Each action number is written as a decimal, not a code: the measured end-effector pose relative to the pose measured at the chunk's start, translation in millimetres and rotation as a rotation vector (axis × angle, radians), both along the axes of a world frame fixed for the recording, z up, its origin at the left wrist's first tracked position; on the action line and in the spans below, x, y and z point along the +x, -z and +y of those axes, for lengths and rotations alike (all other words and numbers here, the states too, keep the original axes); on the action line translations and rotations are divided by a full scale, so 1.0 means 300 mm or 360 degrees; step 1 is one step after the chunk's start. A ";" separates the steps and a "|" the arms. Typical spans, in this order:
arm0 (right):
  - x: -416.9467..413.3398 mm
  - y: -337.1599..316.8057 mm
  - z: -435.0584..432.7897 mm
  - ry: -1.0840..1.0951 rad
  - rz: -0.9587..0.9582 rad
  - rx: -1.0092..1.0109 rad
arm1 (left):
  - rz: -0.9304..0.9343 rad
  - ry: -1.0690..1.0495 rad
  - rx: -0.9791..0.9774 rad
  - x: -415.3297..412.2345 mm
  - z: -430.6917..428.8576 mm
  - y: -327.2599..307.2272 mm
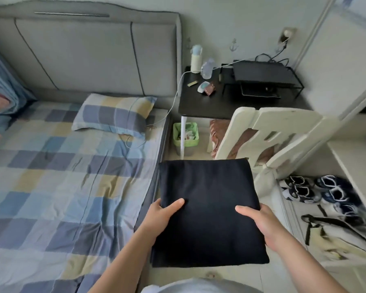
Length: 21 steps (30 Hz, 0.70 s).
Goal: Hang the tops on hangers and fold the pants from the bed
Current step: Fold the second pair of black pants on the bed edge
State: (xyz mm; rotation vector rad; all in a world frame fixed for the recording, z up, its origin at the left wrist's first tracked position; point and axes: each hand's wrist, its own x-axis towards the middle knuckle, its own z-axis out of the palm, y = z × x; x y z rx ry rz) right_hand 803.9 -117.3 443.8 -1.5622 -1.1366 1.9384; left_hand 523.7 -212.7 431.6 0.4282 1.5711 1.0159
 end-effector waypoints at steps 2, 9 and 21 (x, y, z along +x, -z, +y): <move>0.115 -0.020 0.059 0.0103 0.0013 0.0056 | 0.0003 0.0085 0.0063 0.095 0.119 -0.016; 0.459 -0.070 0.195 0.0528 0.0051 0.0120 | 0.0123 0.0449 0.0215 0.411 0.474 -0.075; 0.808 -0.068 0.395 0.1277 0.0152 0.0146 | 0.0248 0.1227 0.0476 0.844 1.131 -0.117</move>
